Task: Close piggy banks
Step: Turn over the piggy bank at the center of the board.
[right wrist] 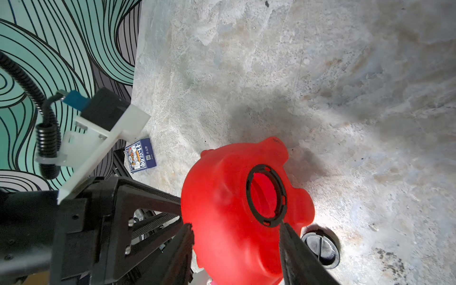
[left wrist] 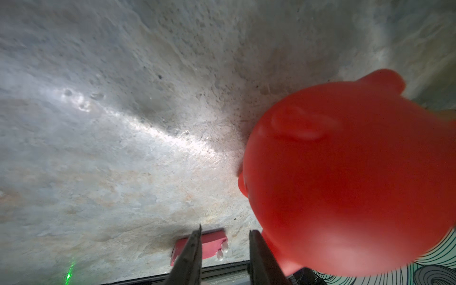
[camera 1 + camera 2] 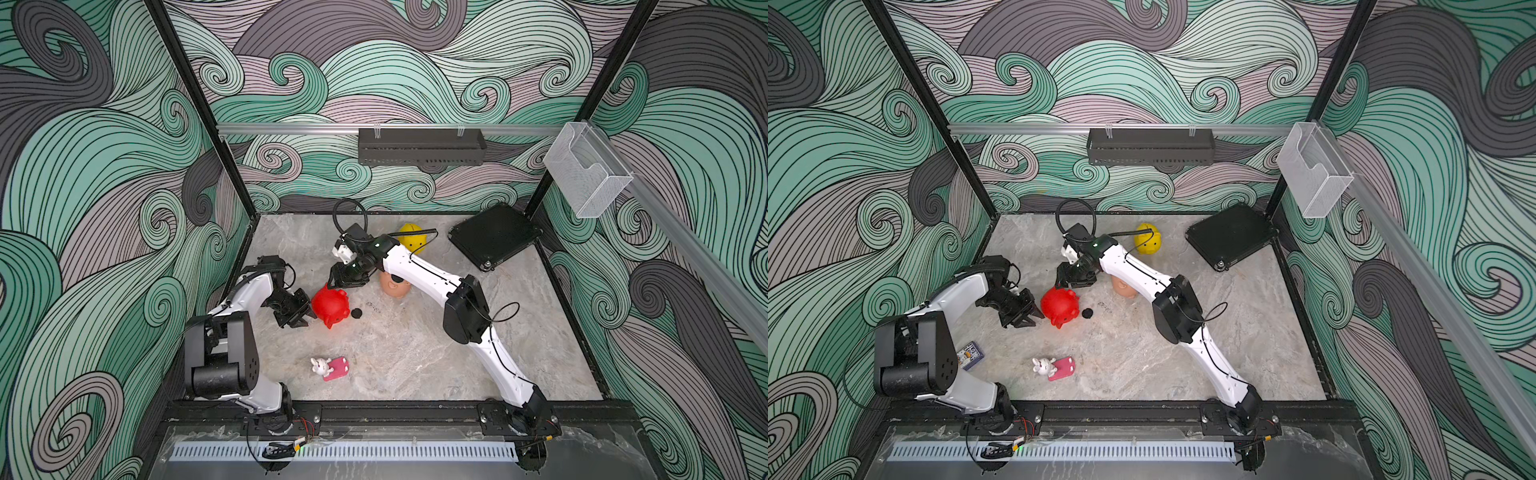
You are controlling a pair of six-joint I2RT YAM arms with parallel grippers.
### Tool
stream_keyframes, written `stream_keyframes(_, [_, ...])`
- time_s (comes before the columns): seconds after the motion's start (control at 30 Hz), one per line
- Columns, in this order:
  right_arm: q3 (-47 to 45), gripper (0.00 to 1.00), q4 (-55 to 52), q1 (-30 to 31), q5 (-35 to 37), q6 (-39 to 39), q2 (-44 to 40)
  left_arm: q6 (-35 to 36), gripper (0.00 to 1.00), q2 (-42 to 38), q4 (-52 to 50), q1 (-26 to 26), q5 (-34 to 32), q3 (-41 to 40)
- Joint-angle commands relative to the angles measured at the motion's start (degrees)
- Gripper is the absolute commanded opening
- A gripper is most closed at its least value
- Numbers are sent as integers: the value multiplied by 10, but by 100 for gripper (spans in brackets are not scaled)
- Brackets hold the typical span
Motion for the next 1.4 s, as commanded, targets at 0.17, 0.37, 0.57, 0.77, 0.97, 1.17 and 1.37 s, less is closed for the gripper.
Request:
stream_keyframes(0.17, [-36, 57, -5, 1, -6, 28, -37, -6, 33, 43, 12, 4, 17, 45])
stream_keyframes(0.37, [-55, 57, -5, 1, -3, 36, -59, 7, 34, 75, 8, 4, 13, 71])
stream_keyframes(0.57, [-74, 60, -5, -6, 55, 18, -92, 12, 35, 68, -2, 5, -8, 76])
stream_keyframes(0.77, [-112, 67, 33, -8, 94, -9, -112, 0, 38, 52, 3, 5, -4, 71])
stream_keyframes(0.97, [-216, 73, 188, -7, 101, 15, -142, -20, 44, 15, 21, 11, -9, 70])
stream_keyframes(1.17, [-339, 77, 378, 3, 121, 72, -163, -56, 59, -46, 67, 19, 6, 37])
stream_keyframes(1.37, [-407, 77, 500, 12, 151, 97, -172, -63, 63, -85, 93, 19, 43, 13])
